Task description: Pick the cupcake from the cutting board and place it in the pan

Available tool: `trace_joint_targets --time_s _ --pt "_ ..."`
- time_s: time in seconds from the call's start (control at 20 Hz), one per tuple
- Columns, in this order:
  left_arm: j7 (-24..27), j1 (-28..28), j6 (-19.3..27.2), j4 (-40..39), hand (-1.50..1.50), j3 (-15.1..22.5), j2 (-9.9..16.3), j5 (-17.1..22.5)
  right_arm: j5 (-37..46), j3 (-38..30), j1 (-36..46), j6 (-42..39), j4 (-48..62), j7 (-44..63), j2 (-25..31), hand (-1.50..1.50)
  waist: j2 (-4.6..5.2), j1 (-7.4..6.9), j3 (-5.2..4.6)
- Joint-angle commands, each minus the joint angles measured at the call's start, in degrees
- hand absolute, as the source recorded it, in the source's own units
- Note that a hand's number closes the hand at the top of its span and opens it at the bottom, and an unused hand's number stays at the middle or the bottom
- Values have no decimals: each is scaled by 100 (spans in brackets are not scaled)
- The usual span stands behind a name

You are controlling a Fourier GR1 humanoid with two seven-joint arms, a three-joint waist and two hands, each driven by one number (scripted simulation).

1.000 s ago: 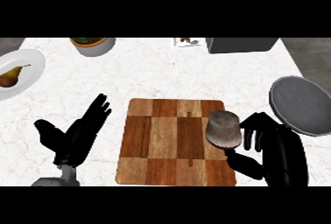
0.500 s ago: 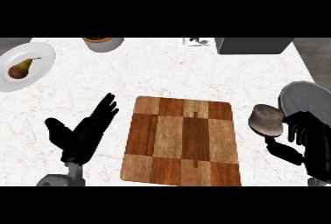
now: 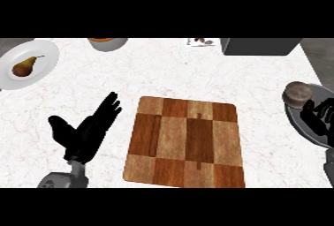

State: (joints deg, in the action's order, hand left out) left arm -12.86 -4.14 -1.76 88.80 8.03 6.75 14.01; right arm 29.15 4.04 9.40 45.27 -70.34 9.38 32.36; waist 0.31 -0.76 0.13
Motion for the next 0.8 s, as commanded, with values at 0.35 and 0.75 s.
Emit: trace_joint_targets --time_s 0.35,0.75 --pt "-114 126 -76 301 0 103 -21 -66 -1448 -1600 1771 -120 3683 -3118 -12 150 30 -147 13" --pt "151 -42 -100 -95 0 176 -175 -191 -1024 -1473 2149 -972 5450 -2671 590 -150 131 -331 24"
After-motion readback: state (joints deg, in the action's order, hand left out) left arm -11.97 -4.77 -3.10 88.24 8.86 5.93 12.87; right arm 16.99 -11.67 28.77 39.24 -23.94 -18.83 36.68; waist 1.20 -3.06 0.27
